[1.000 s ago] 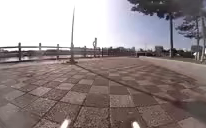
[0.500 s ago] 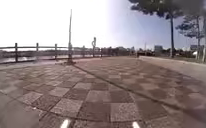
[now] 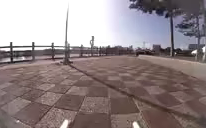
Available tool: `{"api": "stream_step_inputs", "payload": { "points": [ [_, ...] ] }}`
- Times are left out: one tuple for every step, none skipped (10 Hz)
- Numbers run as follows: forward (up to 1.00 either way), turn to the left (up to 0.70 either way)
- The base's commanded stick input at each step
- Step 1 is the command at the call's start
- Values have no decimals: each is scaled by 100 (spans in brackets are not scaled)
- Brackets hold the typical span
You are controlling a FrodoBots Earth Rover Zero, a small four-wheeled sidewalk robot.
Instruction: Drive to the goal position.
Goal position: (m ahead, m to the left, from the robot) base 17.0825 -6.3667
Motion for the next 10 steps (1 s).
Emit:
{"api": "stream_step_inputs", "payload": {
  "points": [
    [50, 3],
    [50, 1],
    [50, 0],
    [50, 0],
    [50, 0],
    [50, 0],
    [50, 0],
    [50, 0],
    [50, 0],
    [50, 0]
  ]
}}
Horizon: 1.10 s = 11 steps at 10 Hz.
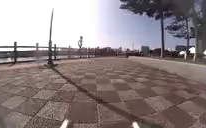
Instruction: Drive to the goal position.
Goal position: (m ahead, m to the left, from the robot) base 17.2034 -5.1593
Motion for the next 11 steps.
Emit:
{"api": "stream_step_inputs", "payload": {
  "points": [
    [50, 0],
    [50, 6],
    [50, 5],
    [50, 0],
    [50, 0],
    [50, 0],
    [50, 0],
    [50, 0],
    [50, 0],
    [50, 0],
    [50, 0]
  ]
}}
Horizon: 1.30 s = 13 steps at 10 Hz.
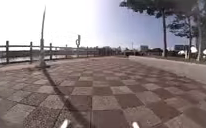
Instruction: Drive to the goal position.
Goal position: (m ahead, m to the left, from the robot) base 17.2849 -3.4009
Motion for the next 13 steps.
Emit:
{"api": "stream_step_inputs", "payload": {
  "points": [
    [50, 0],
    [50, 0],
    [50, 0],
    [50, 0],
    [50, 0],
    [50, 0],
    [50, 0],
    [50, 1],
    [50, 3],
    [50, 0],
    [50, 1],
    [50, 3],
    [50, 0]
  ]
}}
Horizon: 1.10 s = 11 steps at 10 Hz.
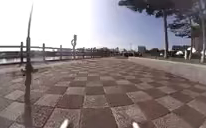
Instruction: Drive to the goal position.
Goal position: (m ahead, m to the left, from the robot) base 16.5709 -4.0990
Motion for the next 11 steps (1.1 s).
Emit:
{"api": "stream_step_inputs", "payload": {
  "points": [
    [50, 0],
    [50, -4],
    [50, -37],
    [50, -50],
    [50, -37],
    [50, 0],
    [50, 0],
    [50, 0],
    [50, 0],
    [50, 0],
    [50, 0]
  ]
}}
